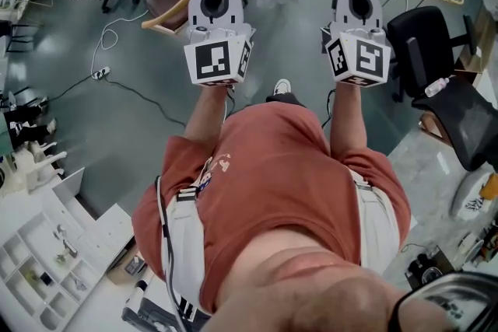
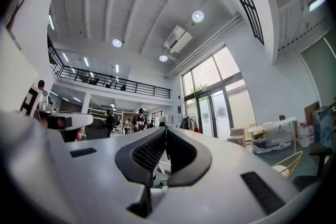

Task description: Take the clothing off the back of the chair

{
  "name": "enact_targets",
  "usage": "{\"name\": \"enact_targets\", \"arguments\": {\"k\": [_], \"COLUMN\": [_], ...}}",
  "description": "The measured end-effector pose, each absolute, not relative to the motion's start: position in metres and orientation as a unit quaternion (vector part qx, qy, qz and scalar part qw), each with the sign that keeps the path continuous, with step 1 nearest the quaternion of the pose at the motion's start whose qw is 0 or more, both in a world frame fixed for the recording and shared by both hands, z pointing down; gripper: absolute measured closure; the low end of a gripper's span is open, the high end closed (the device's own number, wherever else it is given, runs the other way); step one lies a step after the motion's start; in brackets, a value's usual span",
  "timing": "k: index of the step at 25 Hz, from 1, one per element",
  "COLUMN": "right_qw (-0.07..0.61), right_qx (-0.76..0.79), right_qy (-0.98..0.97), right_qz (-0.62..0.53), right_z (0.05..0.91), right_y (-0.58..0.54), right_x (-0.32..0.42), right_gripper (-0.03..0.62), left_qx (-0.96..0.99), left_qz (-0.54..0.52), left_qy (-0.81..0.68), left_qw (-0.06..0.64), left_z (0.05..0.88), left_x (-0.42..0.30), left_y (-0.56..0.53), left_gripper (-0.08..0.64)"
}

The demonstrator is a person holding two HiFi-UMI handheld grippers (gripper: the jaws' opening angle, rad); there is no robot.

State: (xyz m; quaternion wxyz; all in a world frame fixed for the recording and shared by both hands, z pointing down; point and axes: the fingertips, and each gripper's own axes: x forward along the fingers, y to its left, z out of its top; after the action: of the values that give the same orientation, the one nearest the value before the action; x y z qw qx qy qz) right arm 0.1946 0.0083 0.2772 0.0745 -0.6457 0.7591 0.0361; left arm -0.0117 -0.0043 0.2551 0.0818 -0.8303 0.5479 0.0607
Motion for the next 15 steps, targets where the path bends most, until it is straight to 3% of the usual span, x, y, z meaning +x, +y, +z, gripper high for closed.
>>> {"name": "enact_targets", "arguments": {"k": [15], "right_qw": [0.064], "right_qx": [-0.633], "right_qy": [0.771], "right_qz": [0.024], "right_z": [0.291], "right_y": [-0.066], "right_x": [0.213], "right_gripper": [0.569], "left_qx": [-0.823], "left_qz": [0.055], "left_qy": [0.561], "left_qw": [0.07], "left_z": [0.267], "left_x": [0.008], "left_y": [-0.075], "left_gripper": [0.546]}}
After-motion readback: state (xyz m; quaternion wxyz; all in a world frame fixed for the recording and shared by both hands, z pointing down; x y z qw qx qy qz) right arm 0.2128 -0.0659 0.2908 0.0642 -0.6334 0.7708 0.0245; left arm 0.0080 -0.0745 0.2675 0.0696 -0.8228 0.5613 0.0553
